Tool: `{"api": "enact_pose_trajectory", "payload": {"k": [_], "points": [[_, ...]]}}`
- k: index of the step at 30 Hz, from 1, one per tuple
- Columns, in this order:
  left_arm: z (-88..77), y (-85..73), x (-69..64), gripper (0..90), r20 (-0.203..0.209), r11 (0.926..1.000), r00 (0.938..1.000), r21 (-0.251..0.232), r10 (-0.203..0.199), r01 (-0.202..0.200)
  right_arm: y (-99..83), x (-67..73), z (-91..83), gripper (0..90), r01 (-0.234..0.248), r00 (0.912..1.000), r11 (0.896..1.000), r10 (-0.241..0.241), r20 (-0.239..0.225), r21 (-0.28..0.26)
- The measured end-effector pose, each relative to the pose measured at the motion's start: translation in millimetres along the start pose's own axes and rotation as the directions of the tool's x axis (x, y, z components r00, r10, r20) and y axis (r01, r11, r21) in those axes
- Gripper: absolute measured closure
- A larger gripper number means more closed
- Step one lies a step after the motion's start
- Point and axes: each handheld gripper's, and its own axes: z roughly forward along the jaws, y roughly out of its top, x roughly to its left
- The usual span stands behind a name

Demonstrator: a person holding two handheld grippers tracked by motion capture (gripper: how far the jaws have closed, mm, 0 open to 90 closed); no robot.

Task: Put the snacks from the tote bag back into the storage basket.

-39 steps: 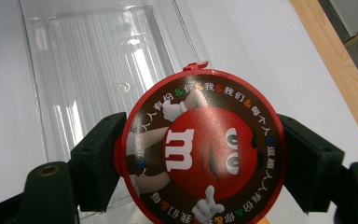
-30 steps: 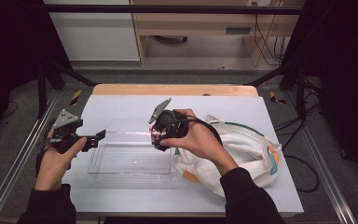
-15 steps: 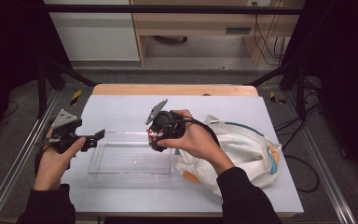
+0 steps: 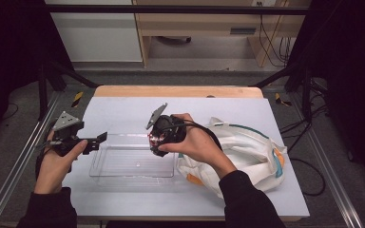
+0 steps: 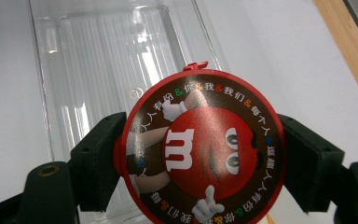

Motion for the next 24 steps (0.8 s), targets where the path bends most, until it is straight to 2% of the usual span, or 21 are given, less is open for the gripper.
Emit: {"api": "enact_pose_trajectory", "payload": {"k": [24], "points": [[1.5,-0.1,-1.5,3.8,0.003,0.9999,1.0,0.008,0.006,-0.006,-12.6,2.7,14.0,24.2,0.0,0.9997,0.999,0.001,-0.022,0.05]]}}
